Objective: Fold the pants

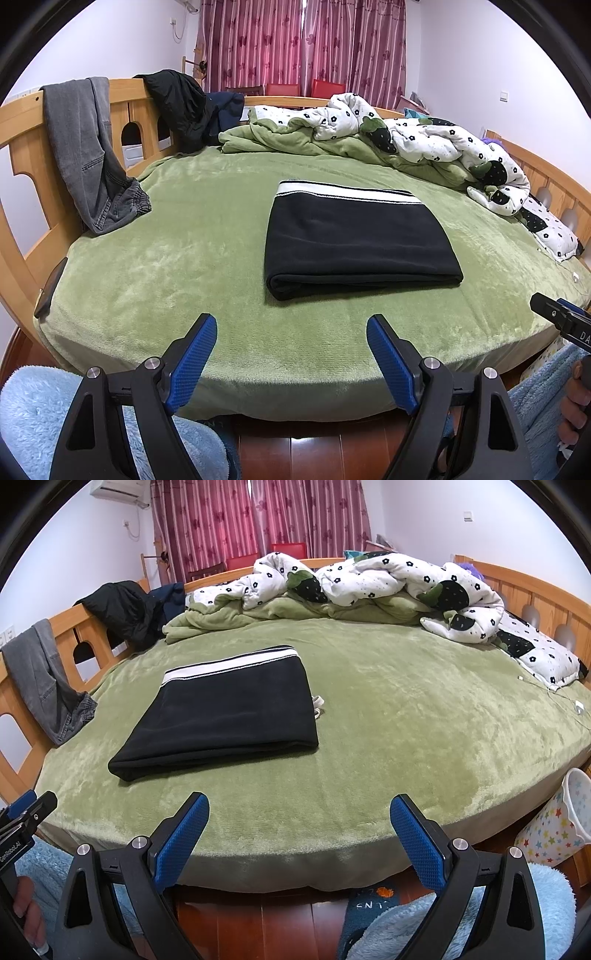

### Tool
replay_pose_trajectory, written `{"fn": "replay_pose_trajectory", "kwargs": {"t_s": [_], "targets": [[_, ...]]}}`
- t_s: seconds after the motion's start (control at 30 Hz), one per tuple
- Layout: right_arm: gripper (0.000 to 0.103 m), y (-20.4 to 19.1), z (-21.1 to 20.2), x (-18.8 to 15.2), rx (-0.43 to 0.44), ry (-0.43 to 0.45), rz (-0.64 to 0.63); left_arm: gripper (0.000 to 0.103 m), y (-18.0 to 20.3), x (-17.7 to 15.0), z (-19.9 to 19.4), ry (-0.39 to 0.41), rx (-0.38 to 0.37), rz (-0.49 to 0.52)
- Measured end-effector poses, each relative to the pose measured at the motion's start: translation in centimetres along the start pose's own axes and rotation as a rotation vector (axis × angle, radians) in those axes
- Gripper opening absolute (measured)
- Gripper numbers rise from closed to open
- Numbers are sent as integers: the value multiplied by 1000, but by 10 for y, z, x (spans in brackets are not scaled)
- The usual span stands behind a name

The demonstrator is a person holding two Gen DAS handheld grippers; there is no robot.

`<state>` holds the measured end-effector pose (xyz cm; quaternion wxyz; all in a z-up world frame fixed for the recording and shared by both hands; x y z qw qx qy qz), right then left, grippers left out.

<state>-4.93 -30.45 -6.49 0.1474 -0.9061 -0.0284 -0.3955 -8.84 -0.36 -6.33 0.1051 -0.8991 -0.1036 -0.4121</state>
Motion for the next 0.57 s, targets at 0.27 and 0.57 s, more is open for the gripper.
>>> {"fn": "replay_pose_trajectory", "kwargs": {"t_s": [0.27,0.57], "targets": [[97,0,0,0,2,1,-1,83,-1,2,-2,8,3,-5],[97,-3,2,-1,8,3,4,83,4,4,-9,1,-29,10]]}}
Point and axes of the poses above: each gripper's, at about its wrist camera, not at the fingertips, and z roughly the way its jaws point, y to its right, x to its top, the point moved 1 cm from there along z, roughly the way its jaws point, and after that the axes turned 14 degrees about x, right-handed, at the moved point
